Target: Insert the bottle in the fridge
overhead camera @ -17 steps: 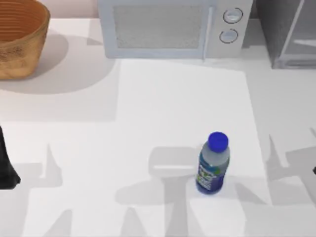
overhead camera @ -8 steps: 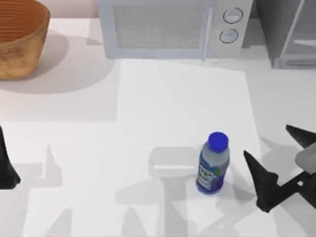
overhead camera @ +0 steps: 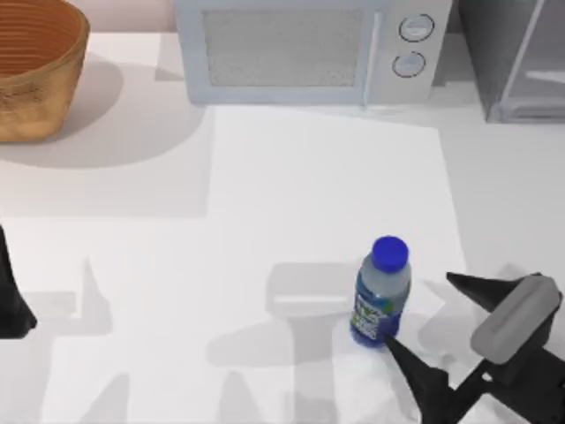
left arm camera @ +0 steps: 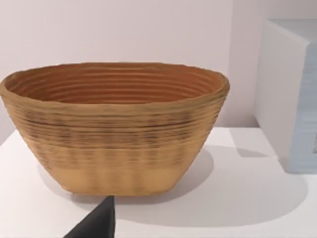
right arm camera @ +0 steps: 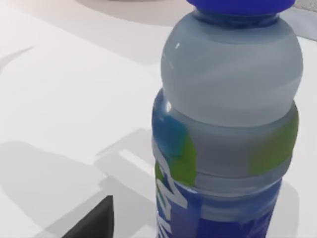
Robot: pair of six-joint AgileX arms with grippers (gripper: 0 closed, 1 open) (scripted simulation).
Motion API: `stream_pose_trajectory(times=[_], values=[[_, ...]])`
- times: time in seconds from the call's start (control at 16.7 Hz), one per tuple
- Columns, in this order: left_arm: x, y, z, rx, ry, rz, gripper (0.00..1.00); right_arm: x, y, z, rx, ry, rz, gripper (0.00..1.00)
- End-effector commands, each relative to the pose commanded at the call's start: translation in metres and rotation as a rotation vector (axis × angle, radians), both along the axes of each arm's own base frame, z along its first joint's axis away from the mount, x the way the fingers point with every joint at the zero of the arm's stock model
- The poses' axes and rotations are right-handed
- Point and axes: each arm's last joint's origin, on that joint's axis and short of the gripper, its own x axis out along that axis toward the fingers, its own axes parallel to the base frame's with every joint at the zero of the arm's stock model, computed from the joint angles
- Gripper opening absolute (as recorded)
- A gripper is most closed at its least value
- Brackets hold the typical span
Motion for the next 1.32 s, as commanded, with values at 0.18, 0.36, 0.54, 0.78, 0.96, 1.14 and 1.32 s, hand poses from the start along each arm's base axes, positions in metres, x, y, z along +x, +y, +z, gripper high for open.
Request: stream_pose_trajectory(times=[0.18,0.36,0.54,0.78,0.96,1.14,1.32], values=[[0.000,0.000,0.000,0.000,0.000,0.000,1.00,-0.002,0.003,-0.003,-0.003,0.001,0.020,1.00],[0.000,0.000,0.000,0.000,0.000,0.000,1.00,-0.002,0.003,-0.003,-0.003,0.001,0.020,1.00],[0.000,0.000,0.000,0.000,0.000,0.000,1.00,0.002,0.005,-0.005,-0.006,0.005,0.019,1.00],[0.000,0.000,0.000,0.000,0.000,0.000,1.00,0.028,0.031,-0.011,0.004,-0.007,0.021,1.00],[0.000,0.000,0.000,0.000,0.000,0.000,1.00,0.040,0.043,-0.016,-0.002,0.000,0.020,1.00],[0.000,0.000,0.000,0.000,0.000,0.000,1.00,0.040,0.043,-0.016,-0.003,0.001,0.020,1.00],[0.000,0.000,0.000,0.000,0.000,0.000,1.00,0.040,0.043,-0.016,-0.003,0.001,0.020,0.85]])
